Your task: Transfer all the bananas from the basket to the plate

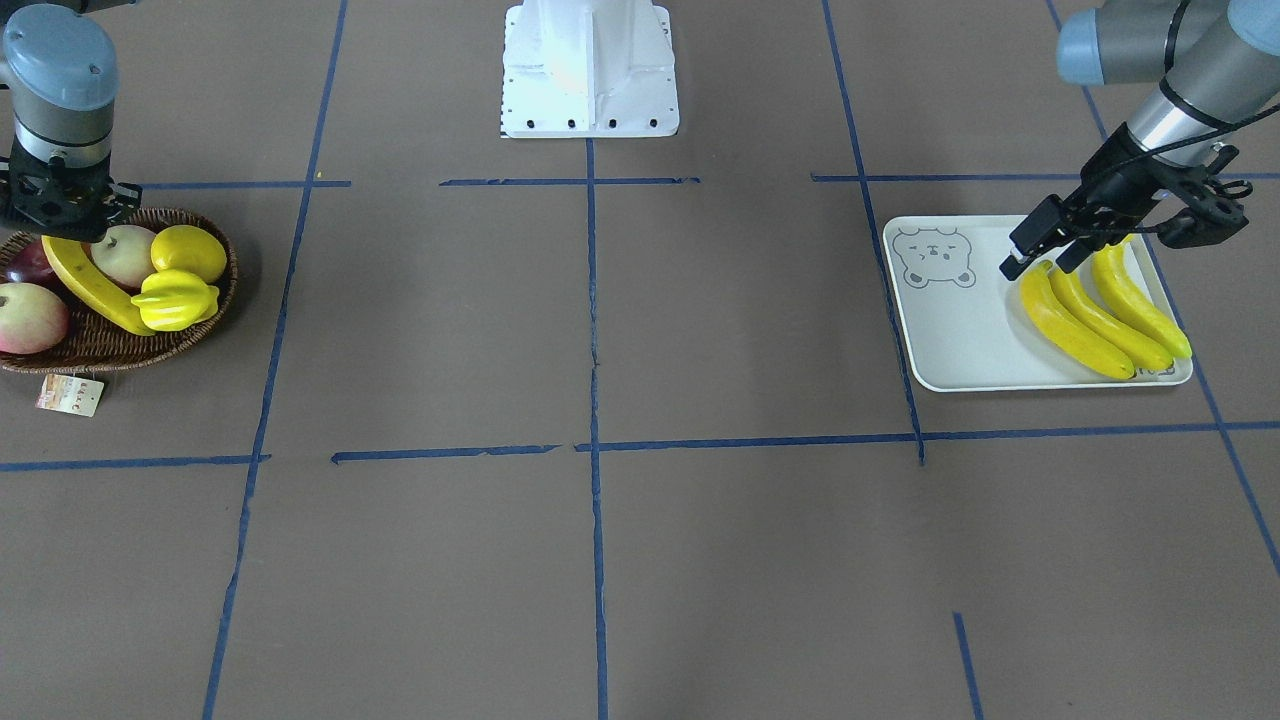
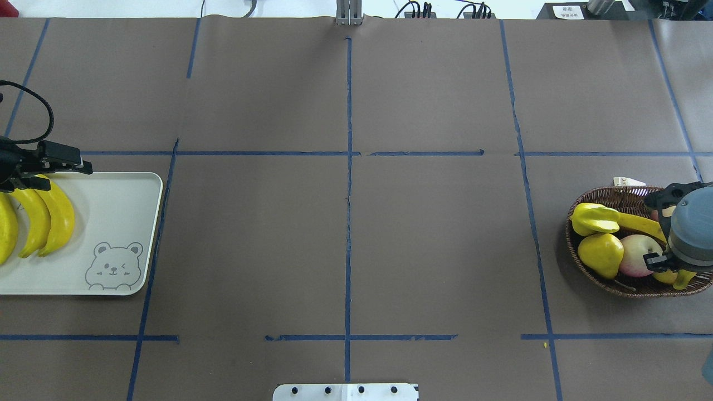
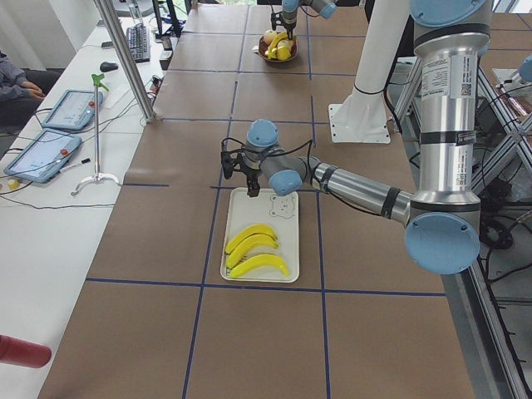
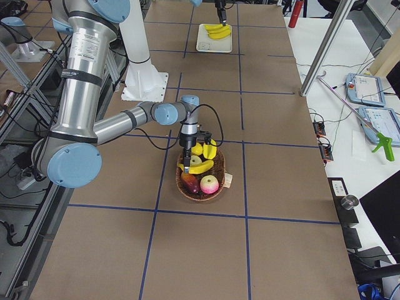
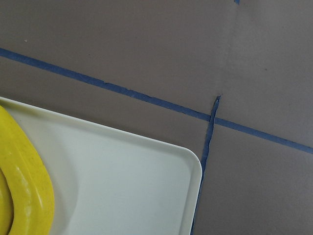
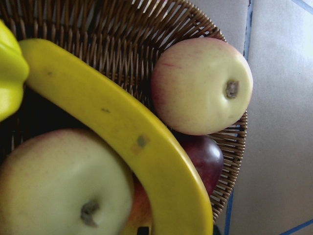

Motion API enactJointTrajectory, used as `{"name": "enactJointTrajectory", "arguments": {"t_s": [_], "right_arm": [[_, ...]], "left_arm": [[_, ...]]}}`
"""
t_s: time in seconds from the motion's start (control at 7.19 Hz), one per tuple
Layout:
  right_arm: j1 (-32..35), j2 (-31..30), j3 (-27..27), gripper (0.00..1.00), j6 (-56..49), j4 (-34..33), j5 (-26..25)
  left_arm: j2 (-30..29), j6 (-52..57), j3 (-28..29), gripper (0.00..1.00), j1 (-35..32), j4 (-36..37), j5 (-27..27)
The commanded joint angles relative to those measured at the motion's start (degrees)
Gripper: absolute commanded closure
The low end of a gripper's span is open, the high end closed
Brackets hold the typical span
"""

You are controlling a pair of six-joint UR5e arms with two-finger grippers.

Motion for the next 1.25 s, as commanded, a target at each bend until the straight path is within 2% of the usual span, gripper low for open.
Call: {"name": "enactJointTrajectory", "arguments": {"t_s": [0.0, 0.14, 0.56, 0.97, 1.11], "right_arm": [[3.4, 0.1, 0.6, 1.00, -0.1, -1.6, -0.8], [4.8, 1.0, 2.4, 1.00, -0.2, -3.4, -0.9], [6.8, 15.5, 5.1, 1.00, -0.3, -23.0, -3.8], [7.0, 21.4, 6.1, 1.00, -1.4, -23.9, -2.1], [7.0, 23.2, 6.2, 1.00, -1.7, -23.4, 1.1]], "left_arm": [[0.0, 0.0, 0.0, 0.00, 0.2, -0.1, 0.1], [0.0, -0.1, 0.0, 0.00, 0.3, 0.0, 0.1], [0.0, -0.1, 0.2, 0.00, 0.5, -0.1, 0.1], [-0.1, -0.1, 0.2, 0.00, 0.6, -0.1, 0.1], [-0.2, -0.1, 0.2, 0.00, 0.5, -0.1, 0.1]]}}
